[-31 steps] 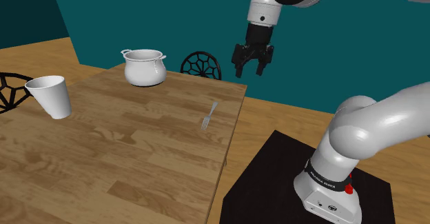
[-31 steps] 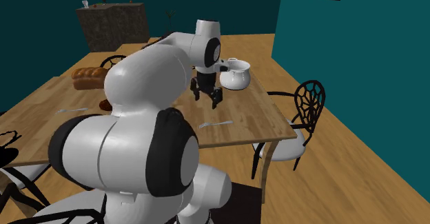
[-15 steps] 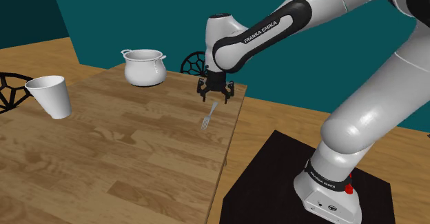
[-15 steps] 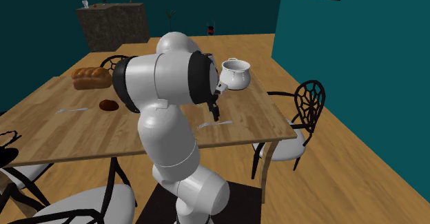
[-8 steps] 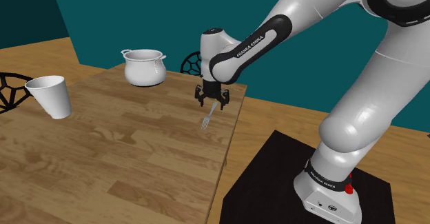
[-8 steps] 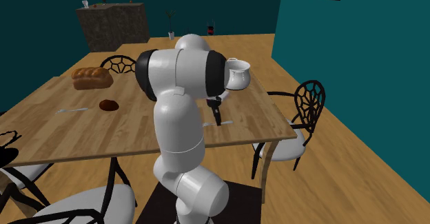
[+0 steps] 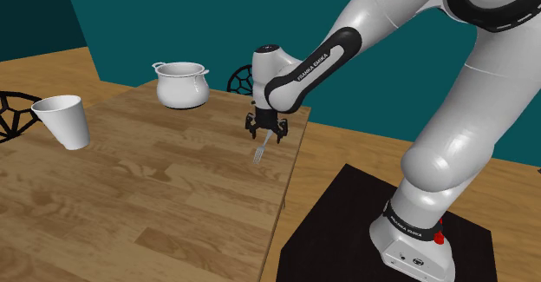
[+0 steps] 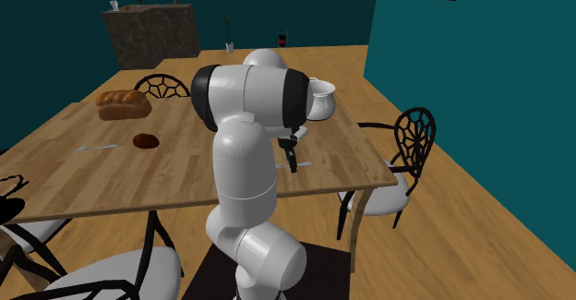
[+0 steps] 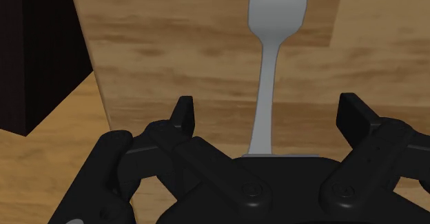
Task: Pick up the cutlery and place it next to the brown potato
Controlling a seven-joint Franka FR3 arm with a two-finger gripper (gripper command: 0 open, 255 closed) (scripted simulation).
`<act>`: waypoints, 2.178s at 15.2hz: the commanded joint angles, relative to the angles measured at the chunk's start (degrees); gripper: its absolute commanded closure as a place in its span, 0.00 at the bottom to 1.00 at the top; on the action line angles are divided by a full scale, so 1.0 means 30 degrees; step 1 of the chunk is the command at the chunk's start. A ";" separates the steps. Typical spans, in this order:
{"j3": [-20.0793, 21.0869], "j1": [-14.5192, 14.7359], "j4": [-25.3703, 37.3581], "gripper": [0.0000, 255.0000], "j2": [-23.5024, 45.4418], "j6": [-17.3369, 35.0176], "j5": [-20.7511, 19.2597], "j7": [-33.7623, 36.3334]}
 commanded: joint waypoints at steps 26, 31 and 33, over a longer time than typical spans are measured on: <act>-0.0137 0.0195 0.1165 1.00 -0.2510 -0.3238 0.2153 -0.1890; -0.0269 0.0271 0.1819 1.00 -0.3250 -0.4527 0.2651 -0.2387; -0.0325 0.0296 0.2109 1.00 -0.3511 -0.5045 0.2811 -0.2559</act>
